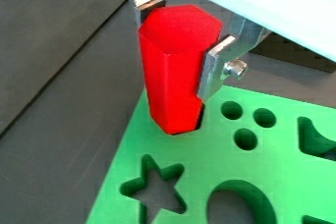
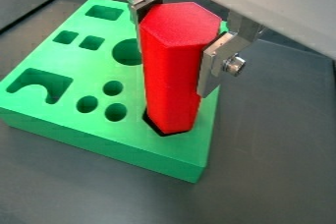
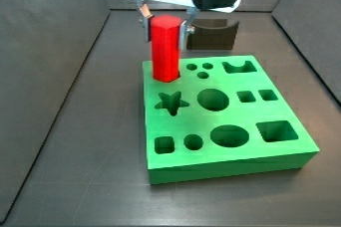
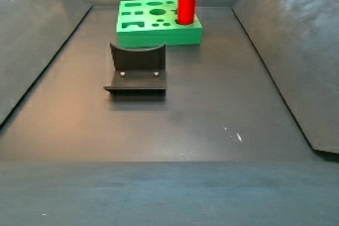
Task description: Insert the hexagon object.
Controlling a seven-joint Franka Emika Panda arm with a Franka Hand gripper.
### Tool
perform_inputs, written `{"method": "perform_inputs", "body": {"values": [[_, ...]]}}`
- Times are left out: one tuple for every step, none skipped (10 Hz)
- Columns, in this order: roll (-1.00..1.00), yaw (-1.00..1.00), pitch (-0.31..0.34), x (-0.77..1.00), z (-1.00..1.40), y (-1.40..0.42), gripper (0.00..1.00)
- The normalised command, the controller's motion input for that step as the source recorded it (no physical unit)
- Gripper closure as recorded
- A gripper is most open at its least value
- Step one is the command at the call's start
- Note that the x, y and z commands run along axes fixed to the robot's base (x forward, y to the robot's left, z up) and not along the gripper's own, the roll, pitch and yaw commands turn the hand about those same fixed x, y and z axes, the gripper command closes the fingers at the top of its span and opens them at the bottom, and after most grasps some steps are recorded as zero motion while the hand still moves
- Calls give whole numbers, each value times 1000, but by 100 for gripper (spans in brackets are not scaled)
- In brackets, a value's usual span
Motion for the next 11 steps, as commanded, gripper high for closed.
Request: {"method": "perform_inputs", "body": {"values": [[231,171,0,640,-734,-46,100],[234,226,-59,283,-723,-37,100],[241,-71,-83,114,-843,-334,100],[251,-277,-74,20,-863,-354,100],[163,-649,-33,-37,-857,-106,100],[13,-917,-24,-189,-900,89,100],[26,-886,-39,-240,-866,123,100],[70,-751,-77,-437,-726,166,100],[59,-671,-94,-540,-500,194,100],[-150,0,-44,-3,0,160,100],[0,0,0,0,0,0,100]]}}
